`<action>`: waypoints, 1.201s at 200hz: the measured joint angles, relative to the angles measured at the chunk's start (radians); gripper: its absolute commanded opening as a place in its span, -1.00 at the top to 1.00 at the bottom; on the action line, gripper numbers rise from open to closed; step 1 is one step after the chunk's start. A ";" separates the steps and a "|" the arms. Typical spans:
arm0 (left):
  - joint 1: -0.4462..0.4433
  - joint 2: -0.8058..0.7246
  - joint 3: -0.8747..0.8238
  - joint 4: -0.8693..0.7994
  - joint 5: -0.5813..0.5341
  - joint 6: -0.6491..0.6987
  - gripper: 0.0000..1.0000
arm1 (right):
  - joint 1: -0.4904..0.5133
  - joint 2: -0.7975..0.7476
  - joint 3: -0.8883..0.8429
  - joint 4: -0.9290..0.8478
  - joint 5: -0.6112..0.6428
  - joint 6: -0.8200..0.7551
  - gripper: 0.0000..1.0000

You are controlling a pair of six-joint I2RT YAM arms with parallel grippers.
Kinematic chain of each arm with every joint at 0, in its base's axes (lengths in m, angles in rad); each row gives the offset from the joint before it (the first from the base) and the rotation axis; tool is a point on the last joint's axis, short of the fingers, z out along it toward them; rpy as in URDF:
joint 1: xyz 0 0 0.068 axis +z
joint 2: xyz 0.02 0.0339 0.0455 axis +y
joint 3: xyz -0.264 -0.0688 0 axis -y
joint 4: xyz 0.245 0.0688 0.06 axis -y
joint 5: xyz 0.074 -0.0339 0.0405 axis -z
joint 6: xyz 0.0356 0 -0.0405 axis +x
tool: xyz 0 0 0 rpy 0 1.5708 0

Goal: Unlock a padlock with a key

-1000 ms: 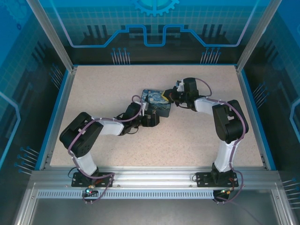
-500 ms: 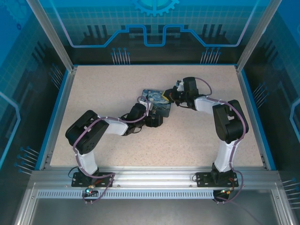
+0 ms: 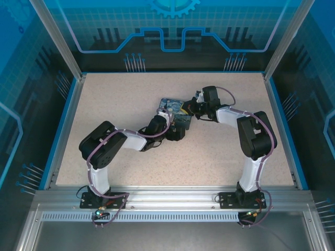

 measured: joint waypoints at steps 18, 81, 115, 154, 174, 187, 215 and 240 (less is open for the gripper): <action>-0.001 0.005 0.006 0.005 0.004 -0.001 -0.98 | 0.000 0.000 0.000 -0.010 0.004 -0.002 1.00; -0.006 0.008 0.012 0.029 0.072 -0.068 -0.97 | 0.000 0.004 0.000 -0.025 0.005 -0.012 1.00; -0.007 0.010 0.012 0.042 0.093 -0.099 -0.98 | 0.000 0.005 0.000 -0.025 0.004 -0.012 1.00; -0.008 0.014 0.012 0.082 0.121 -0.159 -0.98 | 0.000 0.005 0.000 -0.025 0.005 -0.013 1.00; -0.008 0.018 0.007 0.114 0.127 -0.195 -0.98 | 0.000 0.006 0.000 -0.025 0.004 -0.016 1.00; -0.007 0.019 -0.002 0.134 0.128 -0.215 -0.98 | 0.000 0.006 0.000 -0.025 0.004 -0.016 1.00; -0.007 0.025 -0.008 0.164 0.127 -0.255 -0.98 | 0.000 0.008 0.000 -0.023 0.003 -0.018 1.00; -0.007 0.030 -0.010 0.175 0.124 -0.270 -0.98 | 0.000 0.010 0.002 -0.021 0.003 -0.018 1.00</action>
